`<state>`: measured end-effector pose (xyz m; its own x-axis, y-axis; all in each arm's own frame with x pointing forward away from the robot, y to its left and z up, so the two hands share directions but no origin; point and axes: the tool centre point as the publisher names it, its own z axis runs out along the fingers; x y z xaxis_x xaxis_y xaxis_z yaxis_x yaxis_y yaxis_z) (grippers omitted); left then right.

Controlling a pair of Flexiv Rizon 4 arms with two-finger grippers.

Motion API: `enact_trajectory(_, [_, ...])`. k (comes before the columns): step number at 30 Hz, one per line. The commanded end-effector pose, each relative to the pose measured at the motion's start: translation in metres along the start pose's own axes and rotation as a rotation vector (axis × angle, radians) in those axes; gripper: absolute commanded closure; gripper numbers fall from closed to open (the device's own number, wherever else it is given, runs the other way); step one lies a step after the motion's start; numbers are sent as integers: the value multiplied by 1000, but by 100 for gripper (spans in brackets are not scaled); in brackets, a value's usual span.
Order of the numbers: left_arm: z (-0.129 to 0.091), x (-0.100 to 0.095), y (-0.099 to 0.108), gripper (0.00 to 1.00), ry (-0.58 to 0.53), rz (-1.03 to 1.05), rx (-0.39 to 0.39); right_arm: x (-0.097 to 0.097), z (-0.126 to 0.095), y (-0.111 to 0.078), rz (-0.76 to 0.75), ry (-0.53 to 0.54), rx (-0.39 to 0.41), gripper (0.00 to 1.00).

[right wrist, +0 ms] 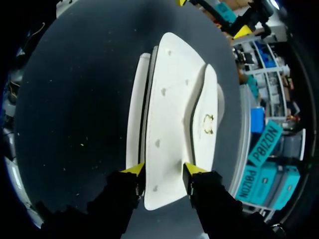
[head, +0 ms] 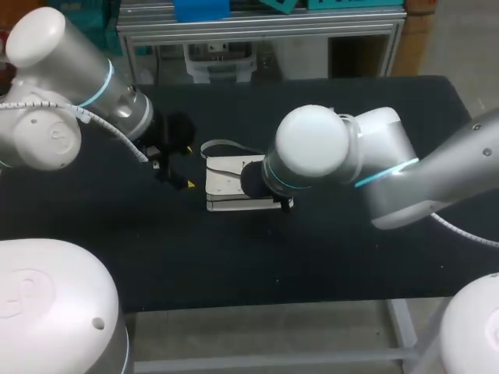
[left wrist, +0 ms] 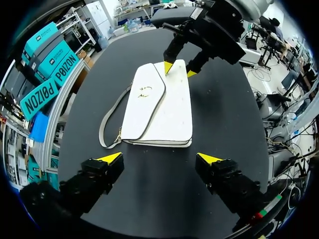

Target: Pick up the bag, open it, inspect its contents, close it, and place it on the opposite side

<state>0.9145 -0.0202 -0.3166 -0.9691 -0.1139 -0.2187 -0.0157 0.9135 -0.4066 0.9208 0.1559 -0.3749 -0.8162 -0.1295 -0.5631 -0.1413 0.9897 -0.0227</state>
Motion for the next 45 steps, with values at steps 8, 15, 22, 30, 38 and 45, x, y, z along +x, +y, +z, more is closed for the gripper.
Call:
enact_trajectory(8, [6,2,1,0,6,21,-16,7,5,6,-15,-76,55,58])
enact_trajectory(15, [11,5,1,0,6,34,-29,10,6,3,-27,-123,37,59])
enact_trajectory(22, [15,9,0,0,12,101,-4,12,10,-4,-27,-152,30,59])
enact_trajectory(30, [25,8,-9,0,25,128,-19,12,7,-11,-14,-192,25,65])
enact_trajectory(38, [36,7,-13,0,43,140,-32,11,2,-11,-25,-209,-2,62])
enact_trajectory(45, [40,7,-14,0,53,150,-41,9,3,-13,-28,-216,-33,66])
